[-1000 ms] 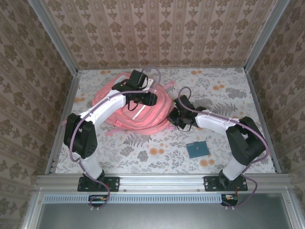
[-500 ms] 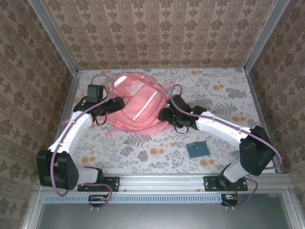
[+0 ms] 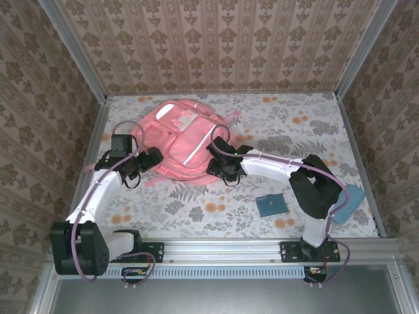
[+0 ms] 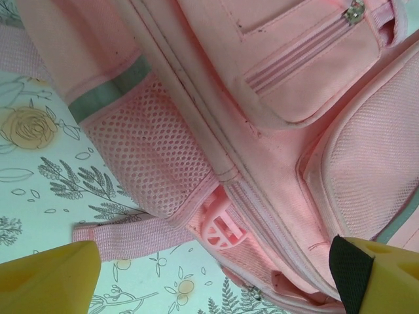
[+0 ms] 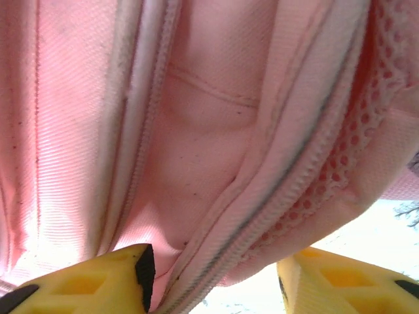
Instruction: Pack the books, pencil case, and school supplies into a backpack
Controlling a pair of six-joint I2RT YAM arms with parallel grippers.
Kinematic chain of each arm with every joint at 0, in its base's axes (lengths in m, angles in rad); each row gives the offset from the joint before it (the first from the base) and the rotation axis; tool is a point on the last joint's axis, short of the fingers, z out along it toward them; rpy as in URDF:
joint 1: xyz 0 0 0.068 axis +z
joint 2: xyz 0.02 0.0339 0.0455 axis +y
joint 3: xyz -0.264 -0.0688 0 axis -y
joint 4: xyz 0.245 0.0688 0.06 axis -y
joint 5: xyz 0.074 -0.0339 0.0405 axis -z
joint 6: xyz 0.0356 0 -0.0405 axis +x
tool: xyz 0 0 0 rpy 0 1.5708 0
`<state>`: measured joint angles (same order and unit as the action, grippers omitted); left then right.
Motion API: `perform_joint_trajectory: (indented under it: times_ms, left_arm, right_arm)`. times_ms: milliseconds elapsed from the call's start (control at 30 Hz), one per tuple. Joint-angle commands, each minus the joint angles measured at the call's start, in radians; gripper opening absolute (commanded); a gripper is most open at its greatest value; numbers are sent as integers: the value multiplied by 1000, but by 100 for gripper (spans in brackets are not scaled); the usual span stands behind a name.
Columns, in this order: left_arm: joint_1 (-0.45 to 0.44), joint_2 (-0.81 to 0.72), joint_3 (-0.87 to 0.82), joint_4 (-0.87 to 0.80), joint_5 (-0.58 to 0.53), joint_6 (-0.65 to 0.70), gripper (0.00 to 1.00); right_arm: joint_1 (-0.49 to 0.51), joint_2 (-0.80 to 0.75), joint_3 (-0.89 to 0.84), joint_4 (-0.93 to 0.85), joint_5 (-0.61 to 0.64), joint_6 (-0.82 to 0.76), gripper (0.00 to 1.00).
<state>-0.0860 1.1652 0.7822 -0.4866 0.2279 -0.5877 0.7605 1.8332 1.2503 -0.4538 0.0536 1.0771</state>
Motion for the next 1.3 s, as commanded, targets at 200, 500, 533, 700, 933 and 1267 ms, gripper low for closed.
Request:
perform_joint_trajectory:
  times_ms: [200, 500, 533, 700, 933, 1267]
  left_arm:
    - [2, 9, -58, 77, 84, -51, 93]
    - [2, 13, -116, 115, 88, -74, 94]
    - [3, 12, -121, 118, 87, -77, 94]
    - [2, 2, -141, 122, 73, -92, 95]
    - [2, -6, -142, 114, 69, -89, 96]
    - [6, -35, -143, 98, 53, -84, 100]
  right_arm:
    - [-163, -23, -57, -92, 153, -153, 45]
    - [-105, -198, -32, -174, 226, -325, 64]
    - [-74, -205, -29, -188, 248, -318, 65]
    - [127, -160, -17, -187, 305, -252, 60]
    - [299, 41, 86, -44, 274, -208, 51]
    - [278, 173, 108, 91, 323, -184, 45]
